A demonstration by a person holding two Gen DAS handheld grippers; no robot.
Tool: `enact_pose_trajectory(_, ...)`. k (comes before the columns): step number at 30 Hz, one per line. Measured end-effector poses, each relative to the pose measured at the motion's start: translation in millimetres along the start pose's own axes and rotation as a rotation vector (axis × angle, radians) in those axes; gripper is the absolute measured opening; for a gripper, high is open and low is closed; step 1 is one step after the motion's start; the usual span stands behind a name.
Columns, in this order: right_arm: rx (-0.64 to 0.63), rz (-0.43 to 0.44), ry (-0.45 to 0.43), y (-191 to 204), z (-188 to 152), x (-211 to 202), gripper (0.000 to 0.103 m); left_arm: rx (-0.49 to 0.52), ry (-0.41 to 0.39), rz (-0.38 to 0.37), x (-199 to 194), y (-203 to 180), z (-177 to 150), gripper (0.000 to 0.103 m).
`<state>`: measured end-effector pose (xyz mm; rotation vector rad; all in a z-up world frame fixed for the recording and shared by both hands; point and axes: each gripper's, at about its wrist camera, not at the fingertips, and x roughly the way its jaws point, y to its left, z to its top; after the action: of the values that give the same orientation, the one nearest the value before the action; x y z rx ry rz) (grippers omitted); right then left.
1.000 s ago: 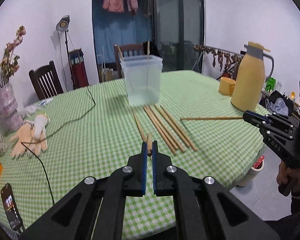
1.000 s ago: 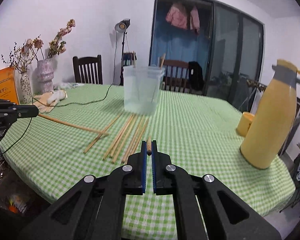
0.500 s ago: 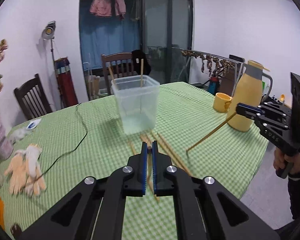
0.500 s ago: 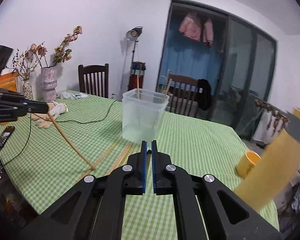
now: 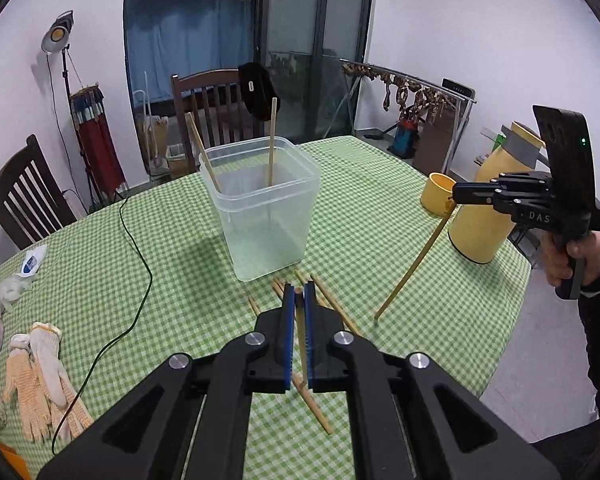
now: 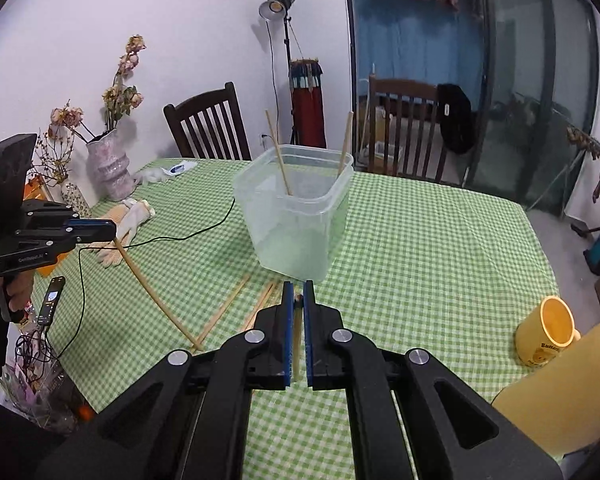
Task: Organize utensils
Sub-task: 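Lift both sticks and carry them over the clear container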
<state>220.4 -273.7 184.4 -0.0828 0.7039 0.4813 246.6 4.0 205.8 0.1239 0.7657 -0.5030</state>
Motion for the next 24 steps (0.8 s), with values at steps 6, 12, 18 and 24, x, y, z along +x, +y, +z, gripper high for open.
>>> enact_pose_trajectory(6,-0.01,-0.005,0.012,-3.2,8.3,7.1,0.005,-0.01,-0.002,-0.016,12.8,4.9,10.2,0.002)
enact_pose_trajectory(12,-0.025,0.007,0.045,-2.6,21.4,15.6,0.005,0.001,0.02,-0.025,15.6,4.3,21.4,0.002)
enact_pose_trajectory(18,-0.046,0.007,0.008,-1.9,47.2,6.0,0.005,0.004,-0.041,-0.016,-6.5,10.2,54.2,0.002)
enact_pose_trajectory(24,-0.099,-0.025,-0.112,5.1,107.1,-32.9,0.005,0.04,-0.167,0.012,-59.5,10.8,111.6,0.002)
